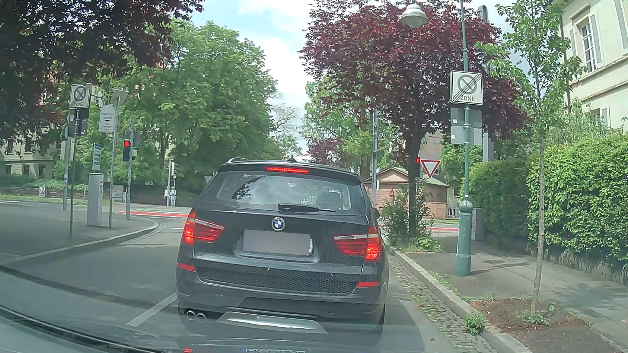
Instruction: Follow the waypoints while adhering to traffic rules and regulations
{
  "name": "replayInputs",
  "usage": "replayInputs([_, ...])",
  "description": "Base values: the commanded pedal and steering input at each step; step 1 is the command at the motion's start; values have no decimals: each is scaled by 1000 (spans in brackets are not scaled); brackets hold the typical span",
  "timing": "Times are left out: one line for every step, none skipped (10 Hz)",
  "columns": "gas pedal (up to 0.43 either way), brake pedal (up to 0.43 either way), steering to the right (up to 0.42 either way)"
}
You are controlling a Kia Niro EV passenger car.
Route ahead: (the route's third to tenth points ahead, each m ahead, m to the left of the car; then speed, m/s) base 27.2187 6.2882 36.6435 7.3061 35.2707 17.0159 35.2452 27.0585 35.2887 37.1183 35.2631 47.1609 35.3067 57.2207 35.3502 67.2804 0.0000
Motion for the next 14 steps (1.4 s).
replayInputs([0, 274, 2])
replayInputs([0, 274, 2])
replayInputs([0, 274, 2])
replayInputs([0, 274, 2])
replayInputs([0, 274, 2])
replayInputs([0, 274, 2])
replayInputs([0, 274, 2])
replayInputs([0, 274, 2])
replayInputs([0, 274, 2])
replayInputs([0, 274, 2])
replayInputs([0, 274, 2])
replayInputs([0, 274, 2])
replayInputs([0, 274, 2])
replayInputs([0, 274, 2])
